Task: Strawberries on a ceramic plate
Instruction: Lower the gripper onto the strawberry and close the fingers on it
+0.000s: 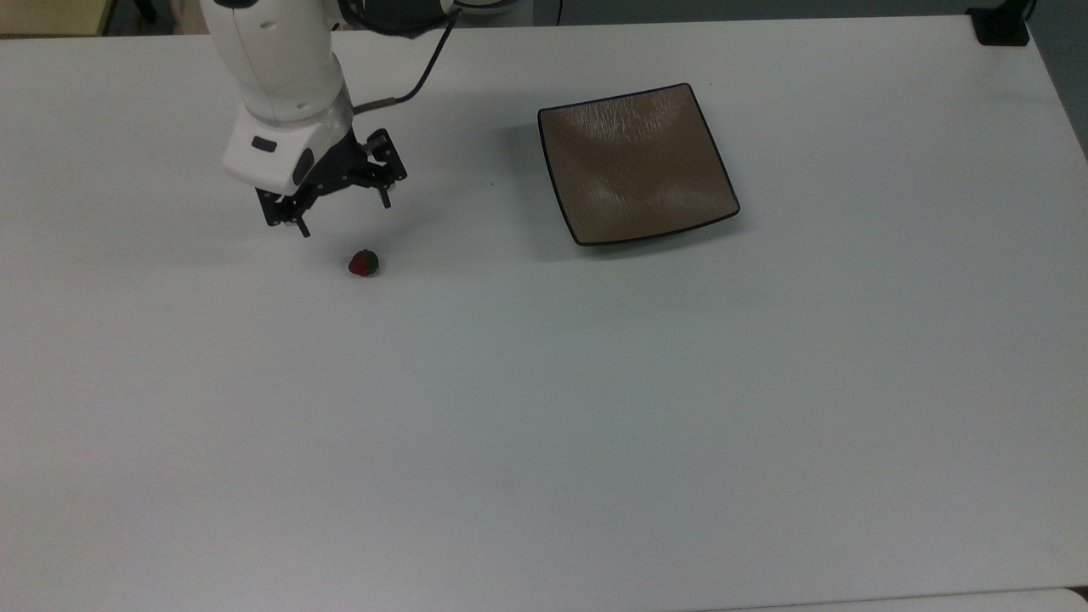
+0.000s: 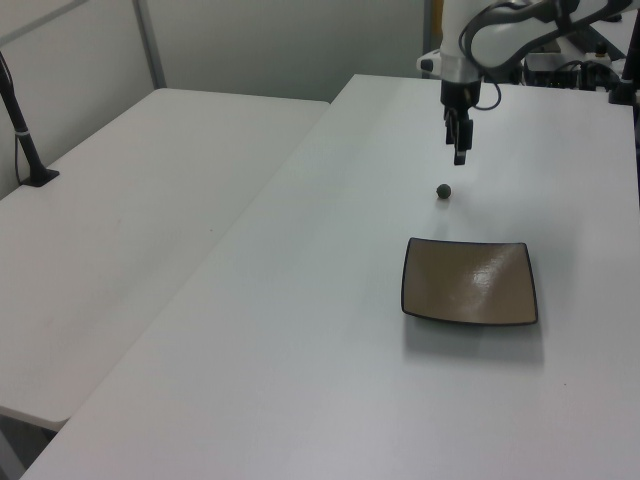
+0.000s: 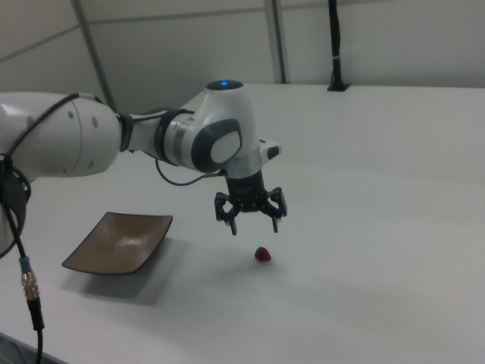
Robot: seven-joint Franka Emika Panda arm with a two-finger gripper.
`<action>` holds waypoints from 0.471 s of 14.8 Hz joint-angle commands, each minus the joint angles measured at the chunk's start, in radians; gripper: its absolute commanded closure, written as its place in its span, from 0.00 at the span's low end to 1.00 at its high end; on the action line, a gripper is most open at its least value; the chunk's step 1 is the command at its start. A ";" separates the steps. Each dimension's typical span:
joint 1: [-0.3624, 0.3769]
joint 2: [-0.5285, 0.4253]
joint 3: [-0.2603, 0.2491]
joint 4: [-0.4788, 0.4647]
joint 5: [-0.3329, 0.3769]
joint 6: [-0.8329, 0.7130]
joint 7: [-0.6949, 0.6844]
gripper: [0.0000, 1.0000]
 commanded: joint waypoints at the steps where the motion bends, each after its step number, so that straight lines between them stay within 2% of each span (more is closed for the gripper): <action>1: 0.011 0.040 -0.003 -0.012 -0.011 0.068 -0.016 0.00; 7: 0.021 0.096 -0.003 -0.016 -0.045 0.128 -0.015 0.00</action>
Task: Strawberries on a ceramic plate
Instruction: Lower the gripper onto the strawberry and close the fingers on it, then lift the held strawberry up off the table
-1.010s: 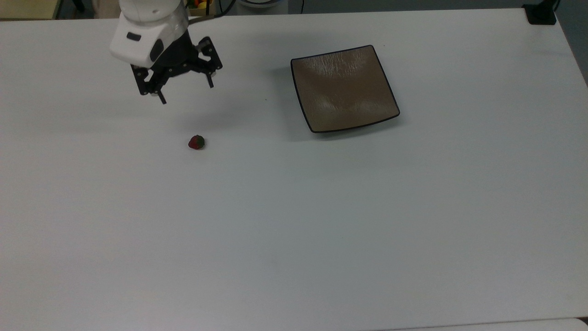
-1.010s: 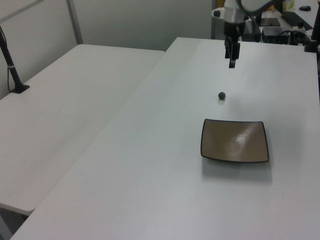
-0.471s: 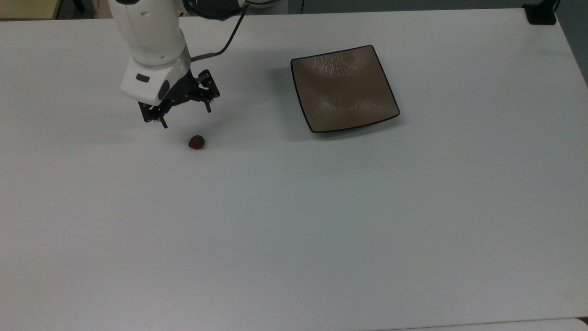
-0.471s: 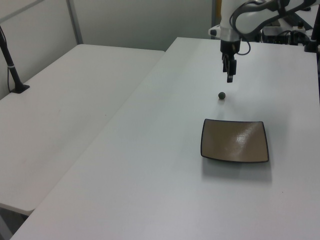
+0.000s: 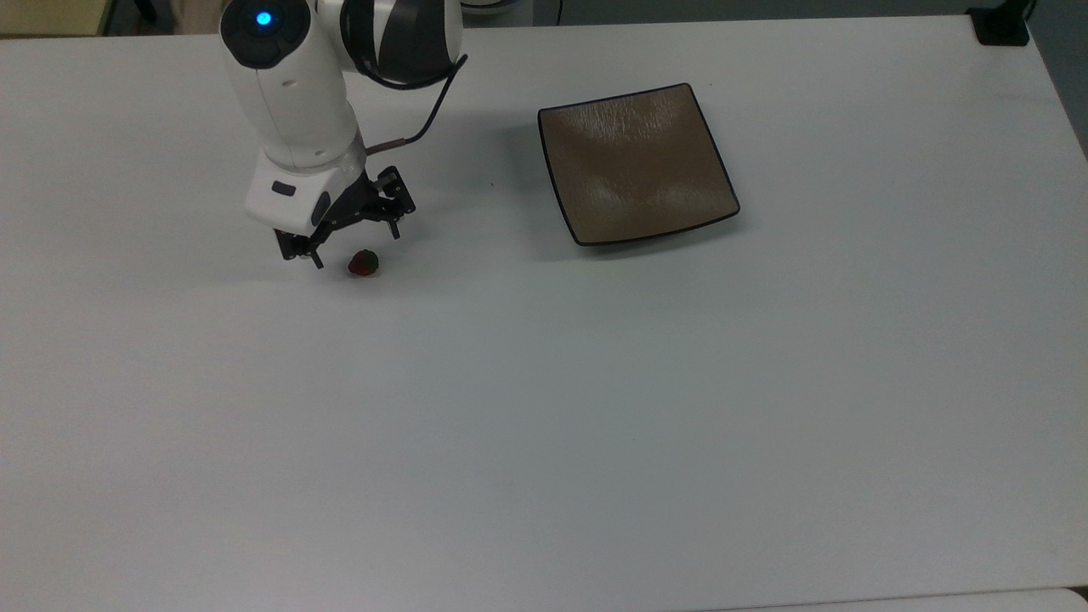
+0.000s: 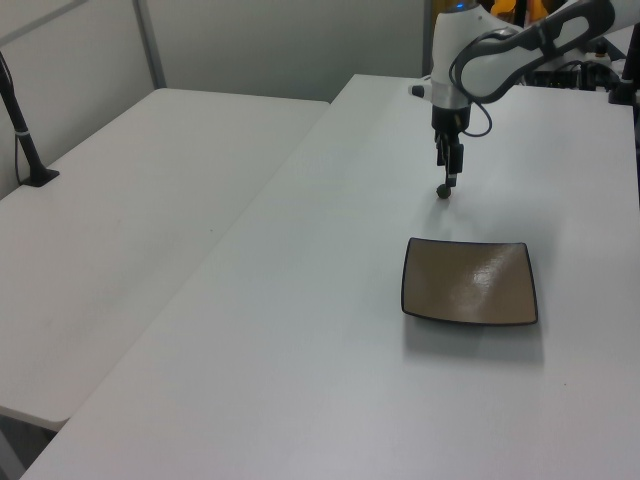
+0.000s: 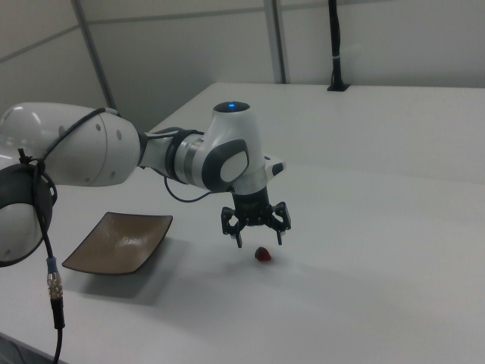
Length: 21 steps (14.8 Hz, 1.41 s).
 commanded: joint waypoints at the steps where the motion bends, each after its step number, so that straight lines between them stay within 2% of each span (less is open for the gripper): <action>1: 0.016 0.016 -0.006 -0.021 -0.032 0.058 -0.015 0.00; 3: 0.017 0.024 -0.006 -0.027 -0.040 0.064 -0.018 0.04; 6: 0.017 0.028 -0.006 -0.044 -0.084 0.069 -0.042 0.23; 8: 0.016 0.028 -0.006 -0.047 -0.084 0.067 -0.077 0.51; 10: 0.018 0.028 -0.006 -0.047 -0.086 0.066 -0.082 0.62; 11: 0.018 0.027 -0.006 -0.045 -0.086 0.066 -0.093 0.70; 12: 0.018 0.027 -0.006 -0.047 -0.086 0.061 -0.108 0.87; 13: 0.016 0.027 -0.006 -0.045 -0.086 0.060 -0.108 0.94; 14: 0.016 0.025 -0.006 -0.045 -0.086 0.055 -0.108 0.99; 18: 0.017 -0.011 -0.004 -0.036 -0.084 -0.008 -0.102 0.99; 21: 0.025 -0.114 0.002 -0.035 -0.083 -0.103 -0.097 0.99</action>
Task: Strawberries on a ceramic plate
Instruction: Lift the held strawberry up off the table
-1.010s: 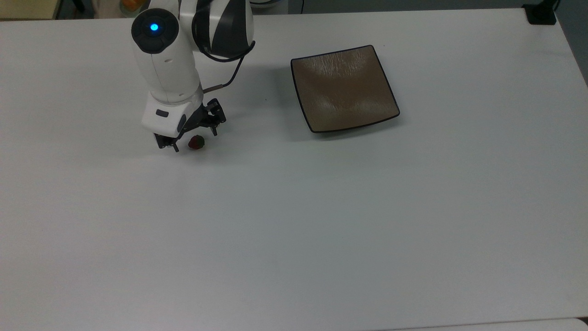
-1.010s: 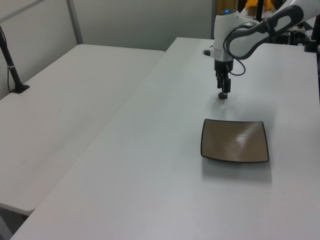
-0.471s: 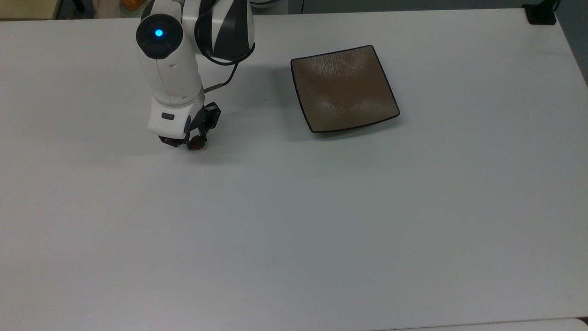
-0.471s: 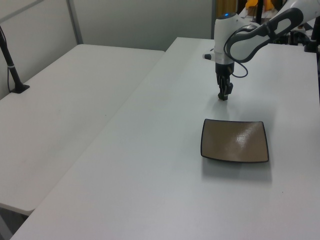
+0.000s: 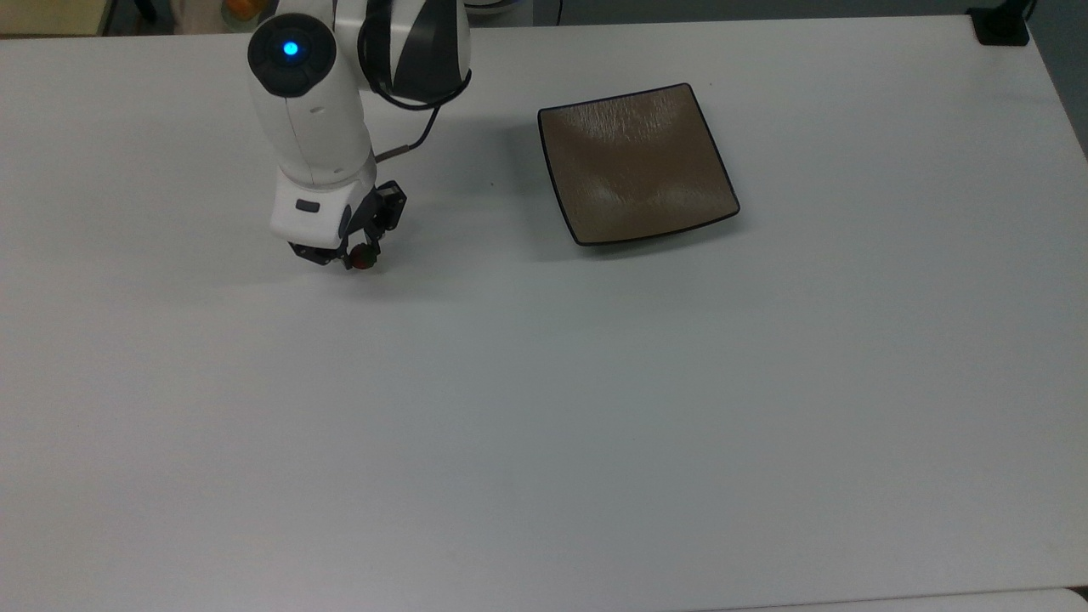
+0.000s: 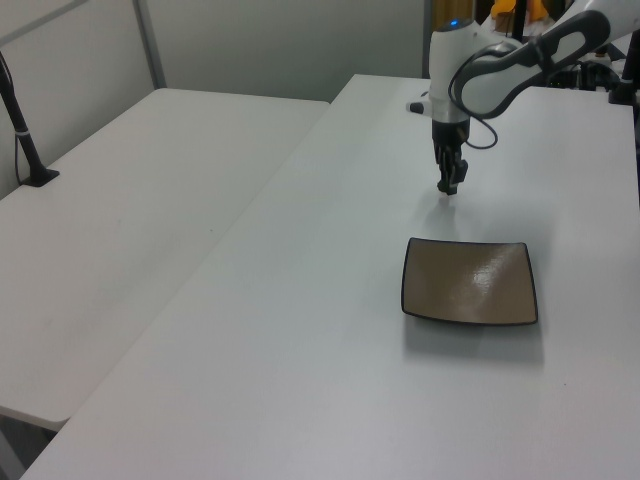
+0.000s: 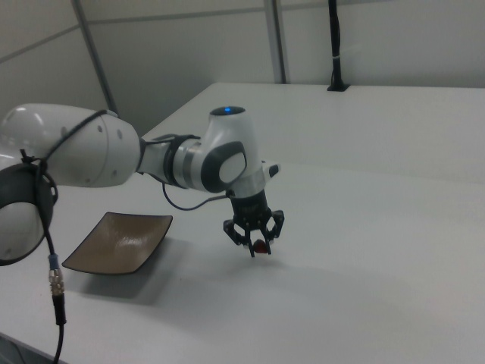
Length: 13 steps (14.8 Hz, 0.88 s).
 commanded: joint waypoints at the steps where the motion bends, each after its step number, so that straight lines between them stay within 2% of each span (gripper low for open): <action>1: 0.025 -0.154 0.001 -0.016 -0.011 -0.128 -0.002 0.99; 5: 0.052 -0.275 0.004 0.021 0.009 -0.303 -0.005 0.99; 8: 0.098 -0.401 0.006 0.041 0.089 -0.452 -0.003 0.97; 11: 0.150 -0.446 0.006 0.043 0.112 -0.553 0.015 0.97; 13: 0.212 -0.460 0.007 0.043 0.117 -0.589 0.068 0.97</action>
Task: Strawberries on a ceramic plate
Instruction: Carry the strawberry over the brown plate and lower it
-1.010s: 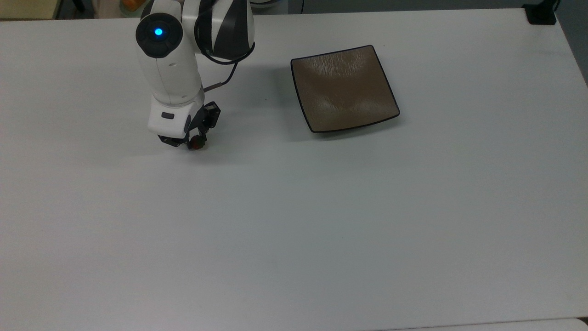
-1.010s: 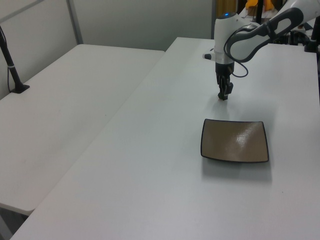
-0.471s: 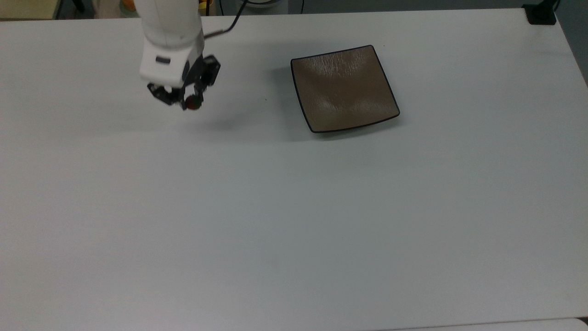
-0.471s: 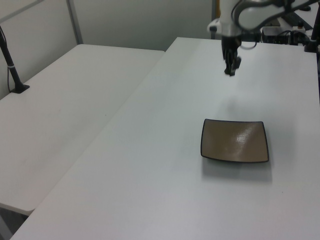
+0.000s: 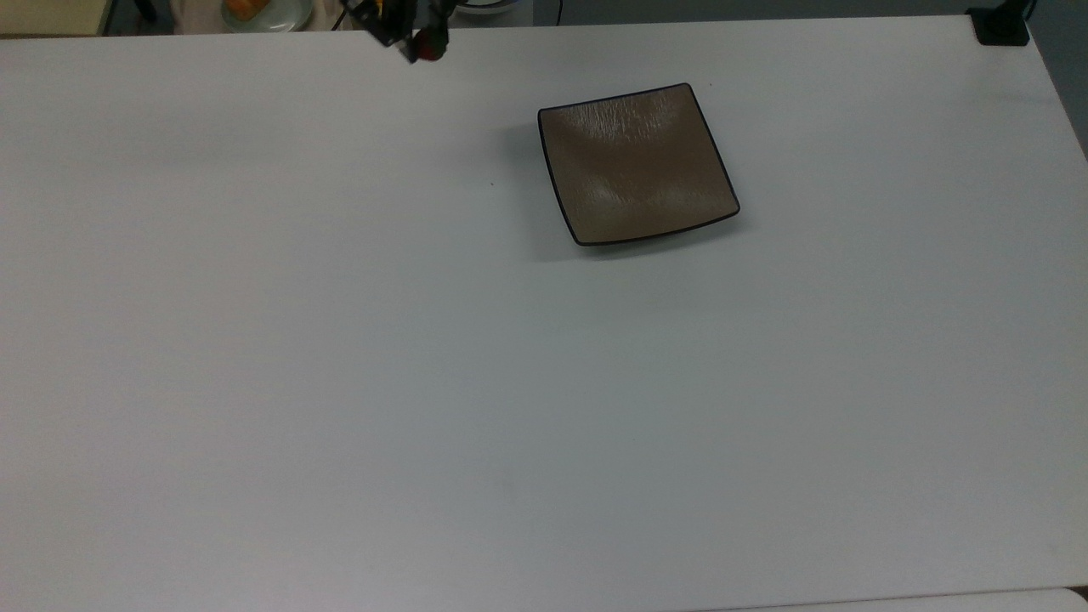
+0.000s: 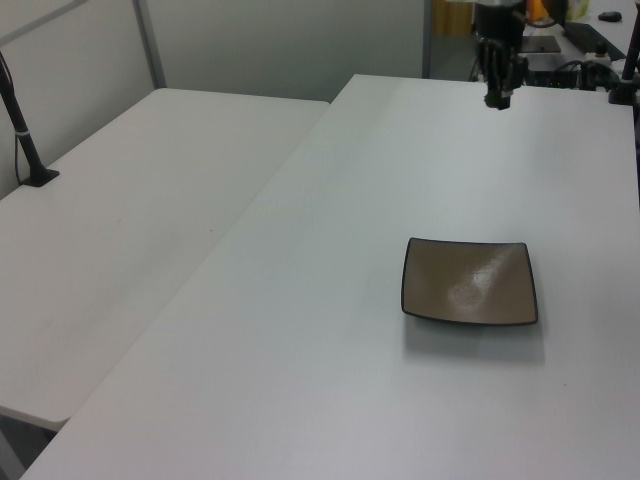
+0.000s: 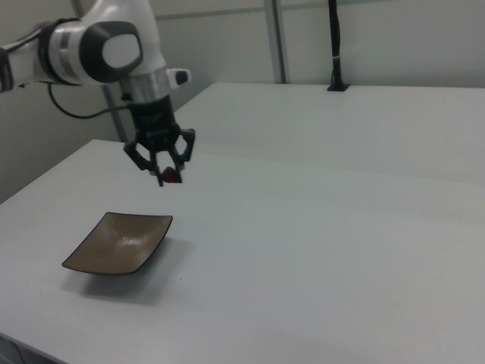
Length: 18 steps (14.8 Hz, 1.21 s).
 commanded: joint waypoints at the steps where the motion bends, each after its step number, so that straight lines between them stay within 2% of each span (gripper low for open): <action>1: 0.100 -0.024 -0.007 -0.015 0.014 -0.049 0.098 0.97; 6: 0.248 -0.010 -0.008 -0.016 0.016 -0.040 0.274 0.97; 10: 0.328 0.047 -0.008 -0.016 0.017 -0.018 0.406 0.97; 13: 0.367 0.099 -0.005 -0.027 0.017 0.044 0.517 0.97; 18: 0.375 0.180 0.029 -0.080 0.017 0.188 0.653 0.97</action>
